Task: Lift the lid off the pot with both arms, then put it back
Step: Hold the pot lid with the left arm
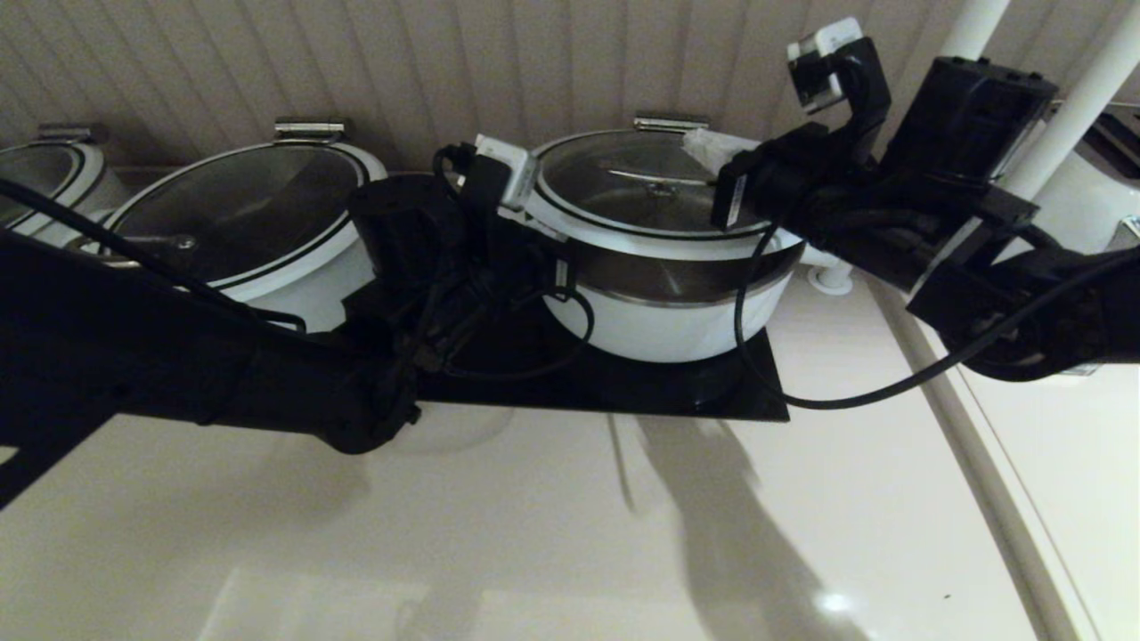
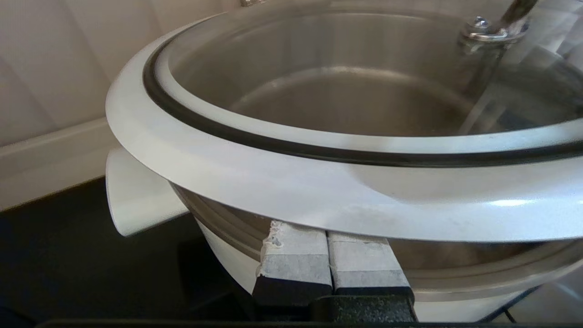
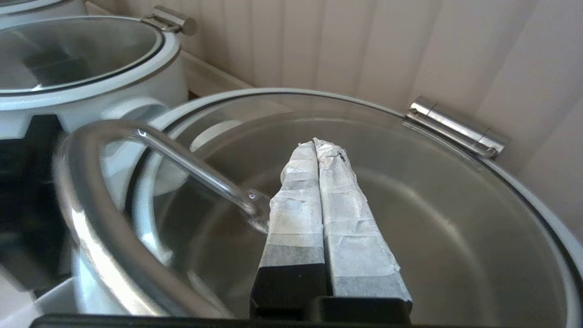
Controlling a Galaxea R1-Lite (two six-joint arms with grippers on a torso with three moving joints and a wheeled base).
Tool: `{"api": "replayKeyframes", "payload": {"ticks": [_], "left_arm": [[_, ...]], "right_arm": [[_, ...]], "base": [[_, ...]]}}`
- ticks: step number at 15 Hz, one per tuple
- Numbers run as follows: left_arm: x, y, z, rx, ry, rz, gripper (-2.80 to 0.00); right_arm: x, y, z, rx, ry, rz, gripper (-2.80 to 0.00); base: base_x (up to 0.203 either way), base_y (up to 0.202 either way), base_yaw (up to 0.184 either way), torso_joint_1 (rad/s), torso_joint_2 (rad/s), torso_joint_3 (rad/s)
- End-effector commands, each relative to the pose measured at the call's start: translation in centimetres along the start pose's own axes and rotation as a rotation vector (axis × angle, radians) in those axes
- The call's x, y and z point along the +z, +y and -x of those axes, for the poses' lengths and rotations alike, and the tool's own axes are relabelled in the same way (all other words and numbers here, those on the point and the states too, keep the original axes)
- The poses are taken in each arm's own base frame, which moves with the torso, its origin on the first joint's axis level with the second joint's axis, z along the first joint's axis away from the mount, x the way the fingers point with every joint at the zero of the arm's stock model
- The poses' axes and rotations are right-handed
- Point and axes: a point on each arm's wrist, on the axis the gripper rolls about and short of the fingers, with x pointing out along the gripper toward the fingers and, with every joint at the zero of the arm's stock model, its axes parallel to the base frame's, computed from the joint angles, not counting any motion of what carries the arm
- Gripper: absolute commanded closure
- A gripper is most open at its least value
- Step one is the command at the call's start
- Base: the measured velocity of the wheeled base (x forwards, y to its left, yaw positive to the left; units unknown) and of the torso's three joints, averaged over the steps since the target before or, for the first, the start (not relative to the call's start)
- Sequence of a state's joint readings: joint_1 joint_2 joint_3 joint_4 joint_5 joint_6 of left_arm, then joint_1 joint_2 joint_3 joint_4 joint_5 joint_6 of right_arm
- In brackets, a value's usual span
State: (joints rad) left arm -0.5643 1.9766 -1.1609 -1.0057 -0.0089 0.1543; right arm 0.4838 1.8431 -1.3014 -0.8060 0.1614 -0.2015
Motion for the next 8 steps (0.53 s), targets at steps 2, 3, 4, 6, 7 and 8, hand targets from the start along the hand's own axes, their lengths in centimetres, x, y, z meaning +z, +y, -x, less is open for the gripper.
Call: {"api": "replayKeyframes", "payload": {"ticks": [2, 3, 4, 6, 7, 8], "left_arm": [[0.1, 0.0, 0.0, 0.001, -0.011, -0.001, 0.0], [0.1, 0.0, 0.0, 0.001, -0.011, -0.001, 0.0], [0.1, 0.0, 0.0, 0.001, -0.01, -0.001, 0.0], [0.1, 0.0, 0.0, 0.001, -0.011, -0.001, 0.0], [0.2, 0.0, 0.0, 0.002, -0.012, -0.001, 0.0], [0.2, 0.0, 0.0, 0.002, -0.014, -0.001, 0.0]], "right_arm": [[0.6, 0.0, 1.2, 0.001, 0.001, 0.002, 0.0], [0.7, 0.1, 1.4, 0.001, 0.004, 0.001, 0.0], [0.7, 0.1, 1.6, 0.002, 0.007, 0.001, 0.0], [0.8, 0.2, 2.2, 0.004, 0.015, -0.001, 0.0], [0.8, 0.2, 2.6, 0.005, 0.02, -0.001, 0.0], [0.8, 0.3, 3.1, 0.006, 0.027, -0.003, 0.0]], "base": [[0.0, 0.0, 0.0, 0.0, 0.0, 0.0], [0.0, 0.0, 0.0, 0.0, 0.0, 0.0], [0.0, 0.0, 0.0, 0.0, 0.0, 0.0], [0.0, 0.0, 0.0, 0.0, 0.0, 0.0], [0.0, 0.0, 0.0, 0.0, 0.0, 0.0], [0.0, 0.0, 0.0, 0.0, 0.0, 0.0]]}}
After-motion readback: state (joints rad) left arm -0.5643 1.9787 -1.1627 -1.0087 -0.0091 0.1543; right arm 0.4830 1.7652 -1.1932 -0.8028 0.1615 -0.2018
